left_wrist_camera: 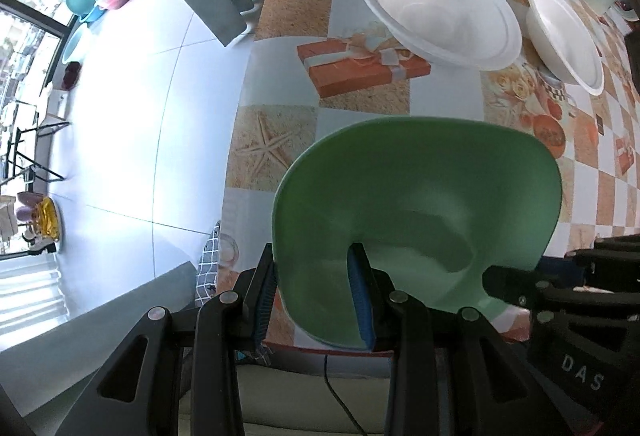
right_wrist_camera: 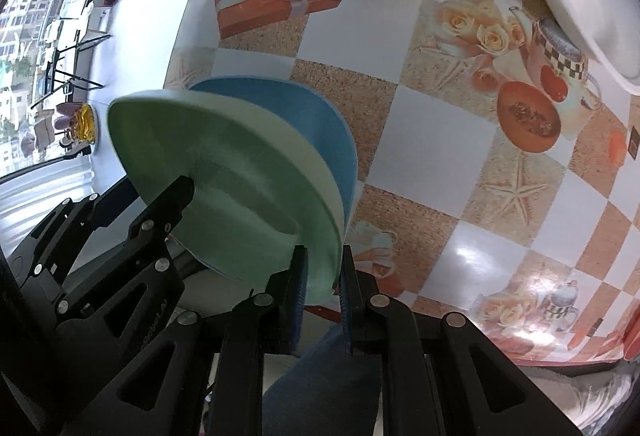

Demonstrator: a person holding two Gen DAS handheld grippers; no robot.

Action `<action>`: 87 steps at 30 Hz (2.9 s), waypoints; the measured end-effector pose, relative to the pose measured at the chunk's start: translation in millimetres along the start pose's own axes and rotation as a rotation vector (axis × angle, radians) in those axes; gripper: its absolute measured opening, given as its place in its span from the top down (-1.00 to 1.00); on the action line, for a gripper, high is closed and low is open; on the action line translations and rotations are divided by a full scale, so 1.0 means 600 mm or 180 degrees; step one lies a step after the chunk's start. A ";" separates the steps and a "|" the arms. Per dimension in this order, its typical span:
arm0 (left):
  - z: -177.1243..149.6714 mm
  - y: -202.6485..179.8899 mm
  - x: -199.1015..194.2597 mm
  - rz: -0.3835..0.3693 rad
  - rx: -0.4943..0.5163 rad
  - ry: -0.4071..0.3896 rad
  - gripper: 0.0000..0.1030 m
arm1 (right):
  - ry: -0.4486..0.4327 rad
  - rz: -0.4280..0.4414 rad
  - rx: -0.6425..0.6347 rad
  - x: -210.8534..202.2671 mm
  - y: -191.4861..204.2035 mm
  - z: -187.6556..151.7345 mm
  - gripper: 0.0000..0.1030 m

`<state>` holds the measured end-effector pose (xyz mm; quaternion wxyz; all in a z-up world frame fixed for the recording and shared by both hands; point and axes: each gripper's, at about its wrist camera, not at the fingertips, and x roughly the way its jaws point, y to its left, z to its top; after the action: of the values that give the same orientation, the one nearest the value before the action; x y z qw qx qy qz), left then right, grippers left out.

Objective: Organize plates and bowls
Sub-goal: 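Lift the green plate with both grippers and lower it onto the blue plate, then open both grippers and withdraw from the green plate, then move both grippers to the pink square plate and grasp its rim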

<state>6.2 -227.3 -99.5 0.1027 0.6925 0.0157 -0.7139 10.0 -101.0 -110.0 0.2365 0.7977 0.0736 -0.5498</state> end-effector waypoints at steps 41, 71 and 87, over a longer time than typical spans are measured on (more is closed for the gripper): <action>-0.004 -0.551 -0.089 -0.0251 0.1807 0.0075 -0.81 | -0.1043 0.0009 0.2645 -0.195 -0.641 -0.378 -0.56; -0.009 -0.915 -0.048 -0.0453 0.1713 0.0147 -0.81 | -0.0835 -0.0626 0.2090 -0.171 -0.899 -0.400 -0.55; -0.018 -0.964 -0.017 -0.0490 0.1852 0.0263 0.07 | -0.0806 -0.0547 0.1800 -0.168 -0.855 -0.372 0.47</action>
<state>-80.6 341.8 -159.0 -0.1552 0.7181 -0.1329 -0.6653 -34.5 465.5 -106.8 -0.0345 0.7479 -0.0451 -0.6614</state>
